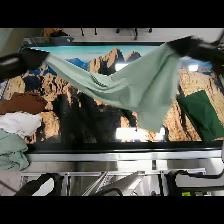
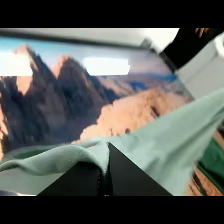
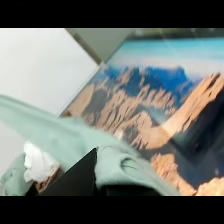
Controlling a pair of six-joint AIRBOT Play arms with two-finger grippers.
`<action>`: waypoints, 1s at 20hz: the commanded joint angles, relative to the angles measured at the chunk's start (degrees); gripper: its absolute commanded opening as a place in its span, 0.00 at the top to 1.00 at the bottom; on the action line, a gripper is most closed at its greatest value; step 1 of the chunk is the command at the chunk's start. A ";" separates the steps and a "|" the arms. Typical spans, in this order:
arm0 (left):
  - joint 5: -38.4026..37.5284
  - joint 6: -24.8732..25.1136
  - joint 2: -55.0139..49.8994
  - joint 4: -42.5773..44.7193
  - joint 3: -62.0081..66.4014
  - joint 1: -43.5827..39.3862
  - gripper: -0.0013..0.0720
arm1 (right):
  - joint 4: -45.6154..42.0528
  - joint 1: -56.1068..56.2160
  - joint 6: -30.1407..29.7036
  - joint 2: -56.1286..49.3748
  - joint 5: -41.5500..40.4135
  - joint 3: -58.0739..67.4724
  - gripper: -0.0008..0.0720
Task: Fold the shirts.
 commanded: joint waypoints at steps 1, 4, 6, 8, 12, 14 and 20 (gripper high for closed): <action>-3.58 -1.31 -7.30 2.43 6.49 -2.29 0.97 | -0.46 2.40 -0.59 -2.36 -0.83 -0.15 0.96; -12.44 -8.17 -5.44 2.40 12.50 4.39 0.97 | -0.66 -1.60 -0.33 4.74 -0.66 0.15 0.96; -17.59 -9.57 -0.90 2.14 13.51 9.60 0.97 | -0.63 -4.68 -0.33 10.73 -0.26 0.15 0.96; -20.83 -10.58 5.79 1.99 13.51 14.60 0.97 | -0.63 -7.43 -0.31 17.49 -0.28 0.15 0.96; -21.38 -10.80 19.93 1.31 13.51 26.97 0.96 | -0.70 -12.20 -0.55 30.36 -6.91 0.15 0.96; -22.12 -11.50 24.46 1.36 13.51 33.44 0.96 | -1.25 -14.21 -0.63 34.84 -11.52 0.15 0.96; -18.56 -15.37 20.92 15.17 7.54 25.22 0.96 | -0.81 -15.61 0.07 26.58 -4.87 -4.31 0.96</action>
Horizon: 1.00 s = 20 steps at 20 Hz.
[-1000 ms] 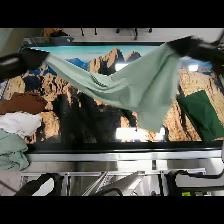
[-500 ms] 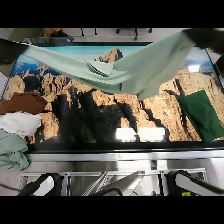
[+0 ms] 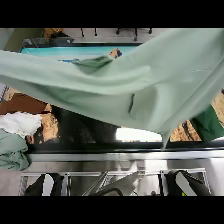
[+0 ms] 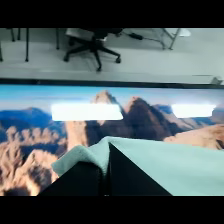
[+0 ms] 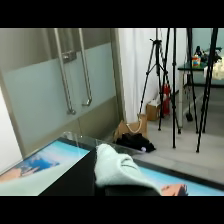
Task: Fold the shirts.
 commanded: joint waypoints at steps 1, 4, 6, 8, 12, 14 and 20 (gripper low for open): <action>3.32 -1.84 -5.27 8.83 -7.89 -8.46 0.96 | 0.87 1.84 0.57 -8.87 3.98 -5.97 0.96; 11.98 0.46 -18.08 17.73 -18.01 -22.18 0.96 | -1.57 11.76 -2.10 -24.11 0.96 -15.10 0.96; 17.77 0.52 -29.31 22.08 -20.57 -28.83 0.96 | -2.40 16.48 -4.00 -36.00 -0.90 -17.00 0.96; 21.44 0.59 -42.32 22.95 -16.39 -32.59 0.96 | -2.03 18.56 -5.16 -46.25 -7.08 -16.87 0.96; 21.05 -3.19 -61.55 20.52 5.07 -33.07 0.96 | 5.66 17.81 -10.45 -56.30 -17.40 -13.35 0.96; 21.42 -3.58 -66.55 19.61 14.95 -33.16 0.96 | 5.57 16.87 -10.40 -56.92 -18.16 -11.10 0.79; 9.25 -8.63 -67.56 19.82 27.41 -30.86 0.07 | -2.69 7.96 -3.19 -51.21 -2.69 -9.27 0.47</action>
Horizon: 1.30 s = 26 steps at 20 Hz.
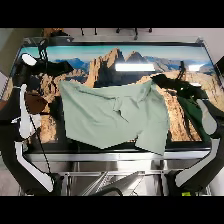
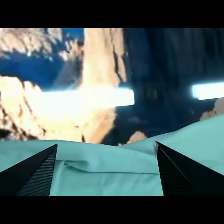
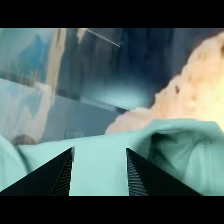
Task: Fold the shirts.
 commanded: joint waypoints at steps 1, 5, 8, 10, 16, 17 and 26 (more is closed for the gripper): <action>-8.87 -3.32 2.73 0.09 0.37 3.23 0.07 | -12.44 -6.45 8.83 4.00 10.19 0.66 0.47; -18.27 -3.32 14.47 0.11 -20.24 8.92 0.07 | -30.16 -13.07 14.40 9.88 23.10 -0.61 0.49; -15.93 -3.23 25.62 0.50 -42.27 10.91 0.07 | -37.11 -17.16 14.38 14.01 26.14 -4.50 0.49; -14.16 -3.02 32.52 0.59 -56.59 11.32 0.07 | -42.80 -20.09 14.36 15.74 26.53 -6.67 0.48; -5.05 -3.06 46.25 0.02 -83.58 7.85 0.07 | -43.85 -22.93 14.34 14.12 25.27 -10.25 0.28; -2.80 -3.15 47.91 -0.15 -85.79 6.49 0.07 | -43.85 -22.91 14.34 13.40 25.31 -10.27 0.28; 13.60 -3.50 45.57 -8.90 -88.19 -4.46 0.45 | -44.00 -20.92 13.44 9.73 25.92 -15.12 0.28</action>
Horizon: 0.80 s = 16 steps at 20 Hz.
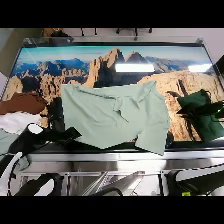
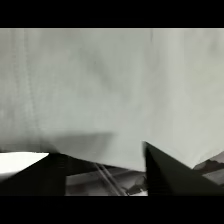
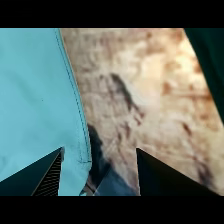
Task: Fold the shirts.
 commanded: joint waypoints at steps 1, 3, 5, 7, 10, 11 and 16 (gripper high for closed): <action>4.44 0.81 -4.63 -2.08 2.64 -3.19 0.59 | -0.20 1.31 -0.57 -1.09 -0.07 -2.14 0.28; 2.38 2.82 -8.20 -2.05 6.60 -3.98 0.60 | -0.20 2.80 -0.59 -1.33 -0.52 -3.10 0.28; -0.02 4.57 -10.32 -2.01 10.12 -3.96 0.96 | -0.22 4.85 -0.79 -1.60 -0.81 -3.67 0.28; -1.31 4.57 -10.71 -1.57 12.74 -3.85 0.96 | -0.17 7.19 -0.72 -2.34 -0.76 -3.69 0.28; -2.93 4.74 -10.69 -1.57 15.50 -2.10 0.96 | -0.02 10.91 -0.81 -2.99 0.87 -3.67 0.50; -3.69 5.01 -10.69 -1.60 16.26 -0.98 0.96 | 0.24 12.04 -1.01 -2.97 2.36 -3.65 0.65; -13.38 6.19 -6.16 -2.38 26.62 4.52 0.96 | 13.99 13.57 -2.49 5.97 4.46 -0.07 0.96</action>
